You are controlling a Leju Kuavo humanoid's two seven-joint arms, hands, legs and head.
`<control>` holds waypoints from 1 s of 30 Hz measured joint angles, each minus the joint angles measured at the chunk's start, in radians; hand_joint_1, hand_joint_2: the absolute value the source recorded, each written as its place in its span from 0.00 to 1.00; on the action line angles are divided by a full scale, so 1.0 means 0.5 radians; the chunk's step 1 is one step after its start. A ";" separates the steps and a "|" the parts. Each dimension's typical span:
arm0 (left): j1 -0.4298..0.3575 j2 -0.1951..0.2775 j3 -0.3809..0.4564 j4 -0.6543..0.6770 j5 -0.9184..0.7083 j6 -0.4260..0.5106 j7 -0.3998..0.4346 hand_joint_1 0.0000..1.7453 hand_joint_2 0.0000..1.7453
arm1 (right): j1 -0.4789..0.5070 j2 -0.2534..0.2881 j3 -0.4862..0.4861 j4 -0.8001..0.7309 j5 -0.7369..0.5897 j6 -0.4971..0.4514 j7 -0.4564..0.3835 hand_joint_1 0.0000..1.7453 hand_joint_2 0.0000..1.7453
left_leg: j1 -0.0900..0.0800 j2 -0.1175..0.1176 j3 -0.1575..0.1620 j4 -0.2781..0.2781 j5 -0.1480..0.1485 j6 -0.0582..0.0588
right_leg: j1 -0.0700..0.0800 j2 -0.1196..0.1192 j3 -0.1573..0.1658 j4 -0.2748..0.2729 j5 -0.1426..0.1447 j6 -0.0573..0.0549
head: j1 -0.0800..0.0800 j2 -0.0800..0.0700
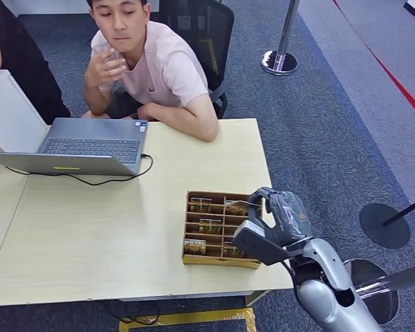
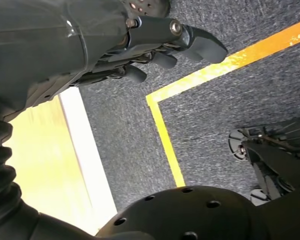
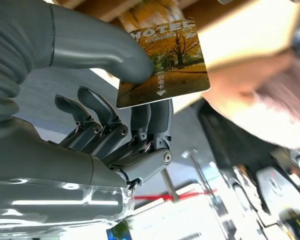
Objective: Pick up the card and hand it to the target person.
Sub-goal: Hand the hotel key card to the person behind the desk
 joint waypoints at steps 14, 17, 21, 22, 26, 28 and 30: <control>-0.014 0.000 0.007 0.000 -0.038 -0.007 -0.022 0.00 1.00 | -0.193 0.076 0.000 0.138 0.231 -0.412 -0.371 0.93 1.00 | 0.000 0.000 0.000 0.000 0.001 0.001 | 0.000 0.000 0.001 0.000 0.000 0.000 | 0.000 0.000; -0.024 0.001 0.006 0.000 -0.052 -0.012 -0.018 0.00 1.00 | -0.304 0.129 0.035 0.314 0.282 -0.444 -0.383 0.93 1.00 | 0.000 0.000 0.000 0.000 0.003 0.001 | 0.000 0.000 0.001 0.001 0.001 0.000 | 0.000 0.000; -0.038 0.002 0.005 0.000 -0.075 -0.022 -0.002 0.00 1.00 | -0.463 0.206 0.085 0.562 0.327 -0.480 -0.366 0.93 1.00 | 0.000 0.000 0.000 0.000 0.004 0.002 | 0.000 0.000 0.001 0.001 0.002 0.000 | 0.000 0.000; -0.042 0.002 0.005 0.000 -0.080 -0.025 0.002 0.00 1.00 | -0.503 0.225 0.096 0.622 0.330 -0.482 -0.357 0.93 1.00 | 0.000 0.000 0.000 0.000 0.004 0.002 | 0.000 0.000 0.001 0.001 0.002 0.000 | 0.000 0.000; -0.055 0.003 0.005 0.000 -0.100 -0.036 0.020 0.00 1.00 | -0.640 0.286 0.128 0.837 0.343 -0.485 -0.331 0.93 1.00 | 0.000 0.000 0.000 0.000 0.004 0.002 | 0.000 0.000 0.001 0.001 0.002 0.000 | 0.000 0.000; -0.059 0.004 0.004 0.000 -0.103 -0.039 0.025 0.00 1.00 | -0.690 0.310 0.133 0.913 0.351 -0.484 -0.315 0.93 1.00 | 0.000 -0.001 -0.001 0.000 0.004 0.002 | 0.000 0.000 0.001 0.001 0.002 0.000 | 0.000 0.001; -0.061 0.005 0.001 0.000 -0.108 -0.043 0.032 0.00 1.00 | -0.745 0.335 0.142 0.999 0.361 -0.483 -0.288 0.93 1.00 | 0.000 -0.001 -0.001 0.000 0.004 0.002 | 0.000 0.000 0.001 0.001 0.002 0.000 | 0.000 0.001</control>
